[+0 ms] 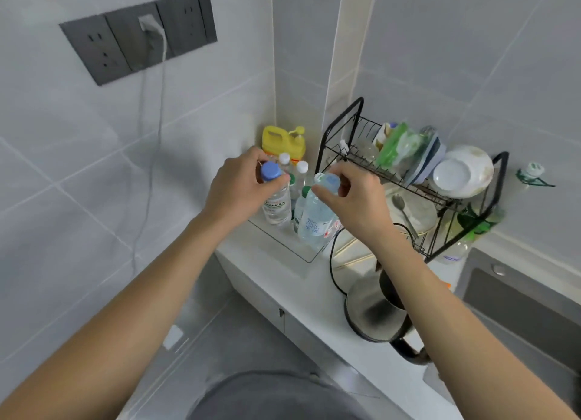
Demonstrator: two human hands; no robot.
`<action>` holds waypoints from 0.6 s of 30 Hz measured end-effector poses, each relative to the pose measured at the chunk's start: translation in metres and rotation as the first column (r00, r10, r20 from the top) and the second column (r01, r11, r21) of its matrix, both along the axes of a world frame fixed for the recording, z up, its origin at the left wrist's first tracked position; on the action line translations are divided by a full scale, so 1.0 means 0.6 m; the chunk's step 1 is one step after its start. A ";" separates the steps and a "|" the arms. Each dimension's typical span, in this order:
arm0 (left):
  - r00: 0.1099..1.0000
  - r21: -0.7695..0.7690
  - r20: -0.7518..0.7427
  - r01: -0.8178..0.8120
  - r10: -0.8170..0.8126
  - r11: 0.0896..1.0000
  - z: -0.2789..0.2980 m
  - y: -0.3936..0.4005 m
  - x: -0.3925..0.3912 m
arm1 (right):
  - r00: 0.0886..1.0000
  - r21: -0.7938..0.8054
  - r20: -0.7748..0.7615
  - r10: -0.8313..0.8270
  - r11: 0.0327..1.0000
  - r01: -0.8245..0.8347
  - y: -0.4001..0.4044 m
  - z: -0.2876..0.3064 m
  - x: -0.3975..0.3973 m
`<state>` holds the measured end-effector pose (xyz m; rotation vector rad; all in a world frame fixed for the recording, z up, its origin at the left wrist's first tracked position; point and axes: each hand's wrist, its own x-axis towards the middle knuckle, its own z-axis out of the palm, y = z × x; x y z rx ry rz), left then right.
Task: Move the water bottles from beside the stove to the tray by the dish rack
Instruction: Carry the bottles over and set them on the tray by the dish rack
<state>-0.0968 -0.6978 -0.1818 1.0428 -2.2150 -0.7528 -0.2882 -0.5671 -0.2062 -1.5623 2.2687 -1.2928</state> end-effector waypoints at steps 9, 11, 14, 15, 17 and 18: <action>0.957 0.073 0.178 0.221 -0.231 0.972 -0.102 -0.123 -0.090 | 0.976 0.209 0.044 -0.212 0.958 0.198 -0.048 -0.092 0.001; 0.923 0.101 0.241 0.285 -0.301 0.953 -0.127 -0.138 -0.099 | 0.962 0.270 0.076 -0.261 0.934 0.232 -0.051 -0.111 0.008; 0.865 0.145 0.315 0.363 -0.391 0.920 -0.157 -0.154 -0.114 | 0.933 0.340 0.117 -0.340 0.896 0.284 -0.052 -0.140 0.018; 0.844 0.155 0.338 0.387 -0.417 0.909 -0.168 -0.159 -0.118 | 0.926 0.364 0.110 -0.362 0.882 0.301 -0.053 -0.149 0.023; 0.801 0.167 0.379 0.434 -0.464 0.885 -0.190 -0.166 -0.126 | 0.911 0.411 0.081 -0.404 0.846 0.339 -0.056 -0.165 0.033; 0.782 0.170 0.396 0.453 -0.482 0.875 -0.200 -0.169 -0.128 | 0.902 0.430 0.071 -0.426 0.829 0.357 -0.058 -0.172 0.037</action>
